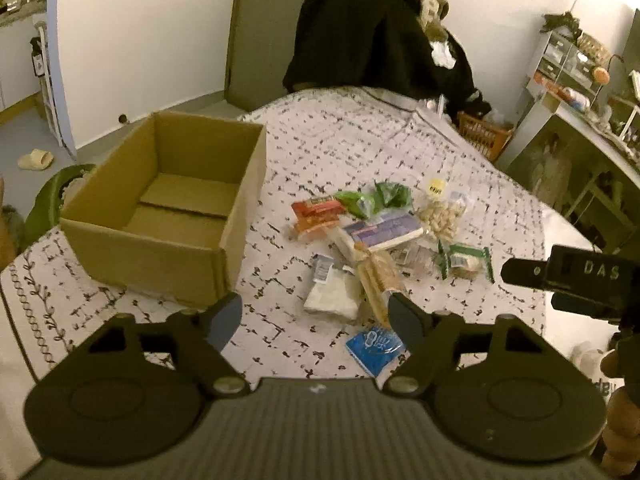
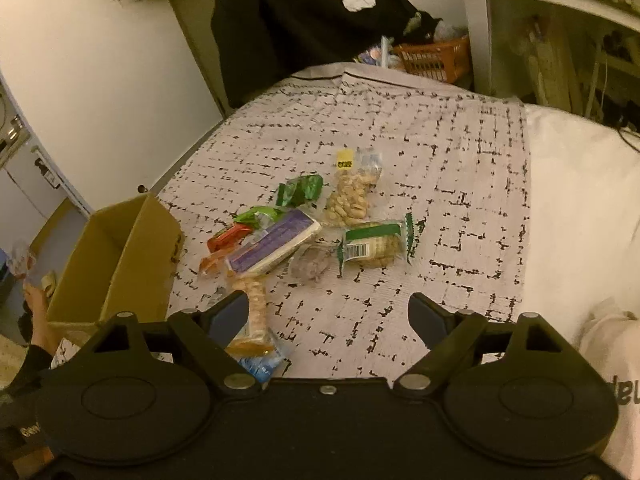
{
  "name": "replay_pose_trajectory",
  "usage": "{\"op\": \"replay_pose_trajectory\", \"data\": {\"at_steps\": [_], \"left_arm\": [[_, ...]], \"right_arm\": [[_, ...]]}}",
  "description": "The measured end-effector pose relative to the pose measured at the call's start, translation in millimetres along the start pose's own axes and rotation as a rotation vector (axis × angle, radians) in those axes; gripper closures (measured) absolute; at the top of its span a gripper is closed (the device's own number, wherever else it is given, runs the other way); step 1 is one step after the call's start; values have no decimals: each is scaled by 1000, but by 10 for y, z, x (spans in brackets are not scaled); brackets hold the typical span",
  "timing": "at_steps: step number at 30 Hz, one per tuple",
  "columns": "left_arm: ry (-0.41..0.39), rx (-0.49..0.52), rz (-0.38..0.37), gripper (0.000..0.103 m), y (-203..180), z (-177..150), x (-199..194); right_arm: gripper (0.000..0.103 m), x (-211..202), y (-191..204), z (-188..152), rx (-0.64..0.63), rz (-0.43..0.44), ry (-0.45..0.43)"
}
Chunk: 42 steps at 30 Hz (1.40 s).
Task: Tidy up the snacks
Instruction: 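Reach the left tool to the clear cracker bag while the right tool reaches the green-labelled pack, then close the left tool on the cracker bag while the right tool grasps the green-labelled pack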
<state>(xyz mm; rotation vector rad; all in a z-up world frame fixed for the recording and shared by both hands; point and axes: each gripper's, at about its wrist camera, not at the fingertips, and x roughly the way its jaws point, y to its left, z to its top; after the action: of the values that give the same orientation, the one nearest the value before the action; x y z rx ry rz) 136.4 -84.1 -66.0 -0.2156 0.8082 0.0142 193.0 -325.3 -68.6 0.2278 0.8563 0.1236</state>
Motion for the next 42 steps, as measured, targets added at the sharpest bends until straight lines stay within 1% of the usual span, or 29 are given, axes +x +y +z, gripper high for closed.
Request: {"op": "replay_pose_trajectory", "data": {"at_steps": [4,14,18,19,21,25,27,32,34,39,40,41,42], "left_arm": [[25,15,23,28,-50,-14,198],[48,-3,-6,28,-181,58,500],[47,-17,-14,28,-276,78,626],[50,-20,-15,28,-295,79,657],[48,-27,-27,28,-340,83,735],[62,-36,-41,28,-432,78,883],[75,-33,-34,28,-489,75,972],[92,-11,-20,28,-571,66,1114],[115,-4,-6,28,-599,60,1175],[121,67,55,28,-704,3,1258],[122,76,72,30,-714,-1,1272],[125,92,96,36,-728,-6,1288],[124,101,105,38,-732,-2,1297]], "right_arm": [[17,133,-90,76,43,6,1],[17,523,-277,267,106,-45,5],[17,627,-327,261,86,-60,-33],[18,658,-351,242,82,-62,-46],[27,736,-402,227,91,-63,-41],[29,848,-446,239,96,-54,-41],[29,883,-459,244,104,-49,-49],[28,1076,-448,217,84,-60,-8],[26,1135,-421,212,65,-56,-1],[26,1204,-329,207,-2,-87,-2],[26,1215,-315,205,-11,-92,0],[26,1219,-304,204,-22,-100,0],[25,1226,-289,203,-33,-106,1]]}}
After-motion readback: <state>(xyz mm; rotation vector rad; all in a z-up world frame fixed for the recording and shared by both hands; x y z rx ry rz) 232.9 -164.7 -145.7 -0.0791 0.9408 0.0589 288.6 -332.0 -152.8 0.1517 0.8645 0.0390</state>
